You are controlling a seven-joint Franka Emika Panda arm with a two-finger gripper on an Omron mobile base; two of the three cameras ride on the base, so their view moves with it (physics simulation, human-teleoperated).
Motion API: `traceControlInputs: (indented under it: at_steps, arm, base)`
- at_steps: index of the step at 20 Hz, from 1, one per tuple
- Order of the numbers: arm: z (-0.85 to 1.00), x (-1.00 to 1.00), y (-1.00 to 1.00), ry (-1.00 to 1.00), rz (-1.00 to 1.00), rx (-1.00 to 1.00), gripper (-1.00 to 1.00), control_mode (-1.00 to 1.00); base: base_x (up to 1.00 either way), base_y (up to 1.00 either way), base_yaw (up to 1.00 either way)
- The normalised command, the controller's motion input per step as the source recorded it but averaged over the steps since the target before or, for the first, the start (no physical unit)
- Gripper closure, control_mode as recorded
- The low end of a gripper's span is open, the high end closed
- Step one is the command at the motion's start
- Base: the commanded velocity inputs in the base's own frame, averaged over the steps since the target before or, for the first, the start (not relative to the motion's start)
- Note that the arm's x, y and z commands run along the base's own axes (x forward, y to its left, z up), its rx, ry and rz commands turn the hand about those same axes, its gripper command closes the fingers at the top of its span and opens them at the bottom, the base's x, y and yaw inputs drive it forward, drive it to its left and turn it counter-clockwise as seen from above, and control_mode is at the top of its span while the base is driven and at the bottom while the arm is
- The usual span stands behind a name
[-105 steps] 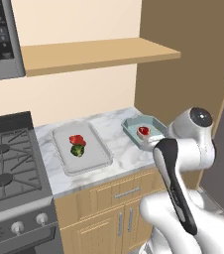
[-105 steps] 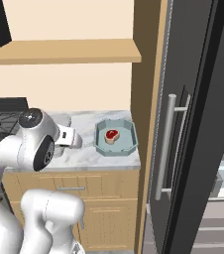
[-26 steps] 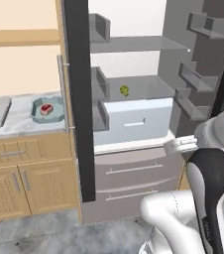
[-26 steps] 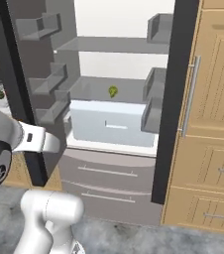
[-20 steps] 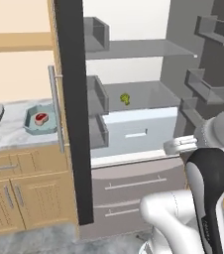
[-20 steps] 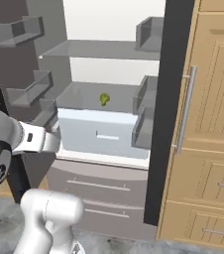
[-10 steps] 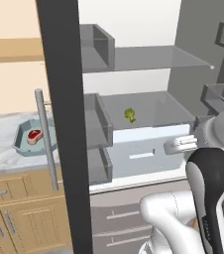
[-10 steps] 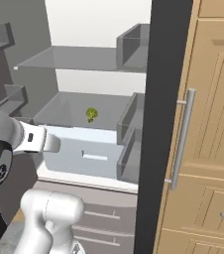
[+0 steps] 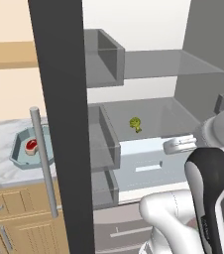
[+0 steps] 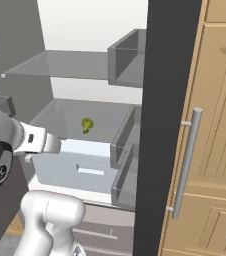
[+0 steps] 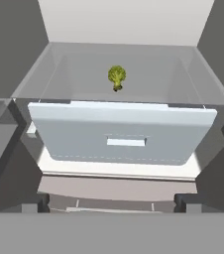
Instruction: Place one broccoli and one steak in each tupperware on the nearby counter, to pack two identical lunches.
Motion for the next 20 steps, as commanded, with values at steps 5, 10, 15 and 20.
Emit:
traceControlInputs:
  at_steps: [5,10,15,20]
  arm:
    - [-0.01,0.28,-0.12,0.00,0.00,0.00,-1.00,-1.00]
    - [-0.07,0.60,-0.12,0.00,0.00,0.00,-1.00,-1.00]
    - [-0.25,0.70,0.00,0.00,-0.01,0.00,-1.00,-1.00]
    - [-0.45,0.64,0.00,0.00,0.00,0.00,-1.00,-1.00]
  base:
    - [0.05,-0.04,0.00]
    - [0.00,0.00,0.00]
    - [0.00,0.00,0.00]
    - [0.00,0.00,0.00]
